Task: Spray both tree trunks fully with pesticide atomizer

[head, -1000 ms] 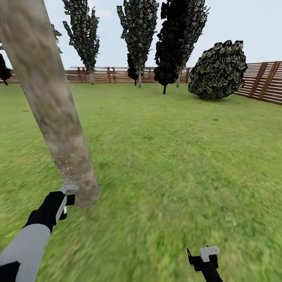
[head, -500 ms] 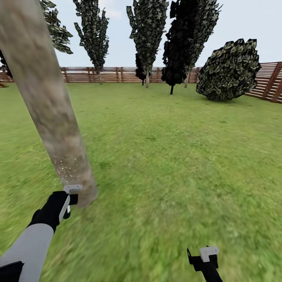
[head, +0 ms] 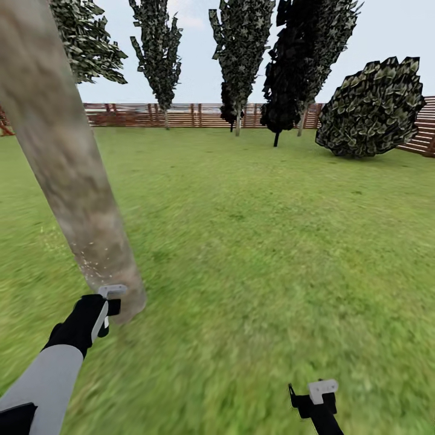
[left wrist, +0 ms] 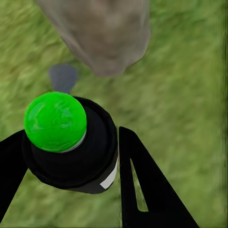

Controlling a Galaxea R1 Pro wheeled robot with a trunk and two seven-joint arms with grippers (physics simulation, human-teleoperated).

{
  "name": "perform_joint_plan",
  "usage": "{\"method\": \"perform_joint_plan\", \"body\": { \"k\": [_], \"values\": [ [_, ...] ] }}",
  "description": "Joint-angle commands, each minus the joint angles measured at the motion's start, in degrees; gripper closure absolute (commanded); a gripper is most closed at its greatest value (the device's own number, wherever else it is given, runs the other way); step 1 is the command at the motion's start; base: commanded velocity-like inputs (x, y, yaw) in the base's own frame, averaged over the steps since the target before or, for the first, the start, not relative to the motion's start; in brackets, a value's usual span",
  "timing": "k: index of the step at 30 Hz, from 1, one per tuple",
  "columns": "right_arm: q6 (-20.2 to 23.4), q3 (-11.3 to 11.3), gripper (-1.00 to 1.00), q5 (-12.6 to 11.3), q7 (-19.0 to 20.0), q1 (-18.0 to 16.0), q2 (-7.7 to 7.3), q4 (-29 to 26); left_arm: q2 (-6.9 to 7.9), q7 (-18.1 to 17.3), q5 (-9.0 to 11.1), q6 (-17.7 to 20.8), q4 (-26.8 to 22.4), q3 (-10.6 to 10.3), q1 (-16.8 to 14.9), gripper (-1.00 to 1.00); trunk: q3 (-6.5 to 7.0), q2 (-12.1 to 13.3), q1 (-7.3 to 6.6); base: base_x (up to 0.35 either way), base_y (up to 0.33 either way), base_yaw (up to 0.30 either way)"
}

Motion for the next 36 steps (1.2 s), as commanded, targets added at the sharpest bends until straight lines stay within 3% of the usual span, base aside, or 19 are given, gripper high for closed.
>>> {"method": "perform_joint_plan", "body": {
  "k": [1,10,28,36],
  "values": [
    [-0.02,0.4,-1.0,0.51,-0.6,-0.03,-0.01,0.04,-0.04,-0.17,-0.54,0.3,-0.09,0.11,-0.04,1.0,-0.05,-0.02,0.01,0.181,-0.238,0.0],
    [-0.02,0.4,-1.0,0.51,-0.6,-0.05,-0.01,0.04,-0.07,-0.17,-0.54,0.3,-0.17,-0.04,-0.09,1.0,-0.05,-0.02,0.01,0.175,-0.238,0.081],
    [-0.02,0.4,-1.0,0.51,-0.6,-0.03,-0.01,0.04,-0.42,-0.17,-0.67,0.22,-0.27,-0.16,-0.1,1.0,-0.05,-0.02,0.01,0.166,-0.24,0.271],
    [-0.02,0.4,-1.0,0.51,-0.6,-0.01,-0.01,0.04,-0.43,-0.17,-0.71,0.25,-0.27,-0.22,-0.1,1.0,-0.05,-0.02,0.01,0.026,-0.27,0.276]
  ]
}}
